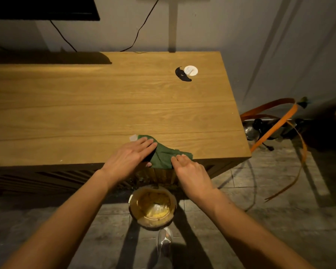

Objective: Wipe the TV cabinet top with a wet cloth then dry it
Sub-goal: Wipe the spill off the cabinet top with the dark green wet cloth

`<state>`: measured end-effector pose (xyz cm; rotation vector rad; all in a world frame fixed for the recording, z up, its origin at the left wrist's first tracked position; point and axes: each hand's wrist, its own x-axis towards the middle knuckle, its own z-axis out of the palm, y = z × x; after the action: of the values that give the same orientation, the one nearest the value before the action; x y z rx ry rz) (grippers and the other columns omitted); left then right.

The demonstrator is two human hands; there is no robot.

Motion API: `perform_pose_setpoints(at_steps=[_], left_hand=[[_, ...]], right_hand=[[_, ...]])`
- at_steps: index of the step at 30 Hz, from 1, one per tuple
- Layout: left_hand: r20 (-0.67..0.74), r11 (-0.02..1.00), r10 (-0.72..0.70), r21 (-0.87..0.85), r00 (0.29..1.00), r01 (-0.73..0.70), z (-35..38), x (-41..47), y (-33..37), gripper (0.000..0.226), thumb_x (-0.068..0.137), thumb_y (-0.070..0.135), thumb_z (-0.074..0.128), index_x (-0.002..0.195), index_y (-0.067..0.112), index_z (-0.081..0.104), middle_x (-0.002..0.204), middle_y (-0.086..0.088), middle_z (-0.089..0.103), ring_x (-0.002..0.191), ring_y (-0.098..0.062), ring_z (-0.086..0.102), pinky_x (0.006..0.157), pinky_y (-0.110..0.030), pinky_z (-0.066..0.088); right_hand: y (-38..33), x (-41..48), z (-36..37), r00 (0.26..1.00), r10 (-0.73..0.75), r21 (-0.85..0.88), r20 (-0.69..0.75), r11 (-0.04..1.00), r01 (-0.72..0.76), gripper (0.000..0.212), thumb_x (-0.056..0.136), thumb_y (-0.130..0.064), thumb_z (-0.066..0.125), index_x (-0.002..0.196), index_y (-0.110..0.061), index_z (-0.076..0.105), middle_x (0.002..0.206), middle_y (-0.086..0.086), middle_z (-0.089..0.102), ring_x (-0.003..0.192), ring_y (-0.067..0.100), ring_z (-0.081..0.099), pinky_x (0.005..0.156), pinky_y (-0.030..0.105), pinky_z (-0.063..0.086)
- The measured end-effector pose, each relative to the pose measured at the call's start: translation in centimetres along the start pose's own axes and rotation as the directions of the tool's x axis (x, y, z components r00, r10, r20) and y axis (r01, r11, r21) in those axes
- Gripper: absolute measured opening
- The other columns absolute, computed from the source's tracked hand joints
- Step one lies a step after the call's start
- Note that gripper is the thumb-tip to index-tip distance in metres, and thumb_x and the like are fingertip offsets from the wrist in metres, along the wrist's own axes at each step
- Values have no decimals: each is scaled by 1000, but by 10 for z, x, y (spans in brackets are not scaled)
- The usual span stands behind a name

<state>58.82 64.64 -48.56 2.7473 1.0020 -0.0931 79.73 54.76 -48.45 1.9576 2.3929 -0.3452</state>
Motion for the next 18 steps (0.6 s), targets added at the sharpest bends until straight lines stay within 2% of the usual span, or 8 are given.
perform_pose_setpoints(at_steps=[1,3,4,6,9,12,16,18], left_hand=[[21,1000,-5,-17,1000,5,1,0,1,64,101,33,51,155,17,23,161,-7,25,149,-22,22,119,-37,26],[5,999,-8,-39,1000,8,0,-6,8,68,94,9,62,153,13,29,156,-9,36,145,-23,33,116,-39,34],[-10,999,-10,-40,1000,10,-2,-12,13,71,85,-3,68,149,8,38,149,-12,46,138,-27,44,110,-40,42],[-64,998,-43,-45,997,40,-6,-27,19,73,64,-11,81,133,0,58,127,-17,65,116,-32,64,92,-43,56],[-74,986,-121,-122,990,111,-10,-47,24,70,55,-9,86,121,2,67,116,-16,71,105,-32,69,84,-46,59],[-3,977,-148,-156,989,146,-13,-60,25,53,64,-1,83,115,7,71,110,-11,74,100,-27,71,80,-40,60],[100,966,-185,-166,978,199,-27,-57,20,35,76,12,63,110,17,69,105,-2,74,95,-24,70,75,-34,57],[150,966,-156,-181,976,182,-41,-42,14,35,83,31,44,109,21,66,105,1,71,98,-23,67,77,-35,54]], right_hand=[[0,0,-1,1000,3,2,10,1000,-3,53,94,-3,49,145,-4,33,144,16,44,138,30,36,96,41,48],[-2,-3,-1,1000,15,19,23,1000,-16,57,93,-2,51,146,-3,31,146,17,42,140,30,34,98,41,47],[-5,-4,0,999,17,33,27,999,-18,58,92,-1,52,147,-3,31,146,17,42,140,30,34,98,41,47],[-13,-7,3,998,16,73,53,997,-20,61,91,0,54,147,-3,31,144,17,44,137,31,38,98,42,48],[-36,-10,11,988,25,122,150,992,-44,59,93,-1,51,147,-5,30,140,16,47,128,32,46,95,43,50],[-53,-6,11,964,69,145,256,984,-108,53,95,-1,46,145,-7,33,137,16,49,123,34,51,94,45,48],[-42,10,-11,927,14,180,375,980,-87,43,90,-1,54,132,-13,51,123,14,61,111,34,59,92,46,51],[-24,19,-31,919,-38,233,393,971,-59,41,87,-8,61,127,-18,58,116,12,66,107,33,61,92,42,51]])
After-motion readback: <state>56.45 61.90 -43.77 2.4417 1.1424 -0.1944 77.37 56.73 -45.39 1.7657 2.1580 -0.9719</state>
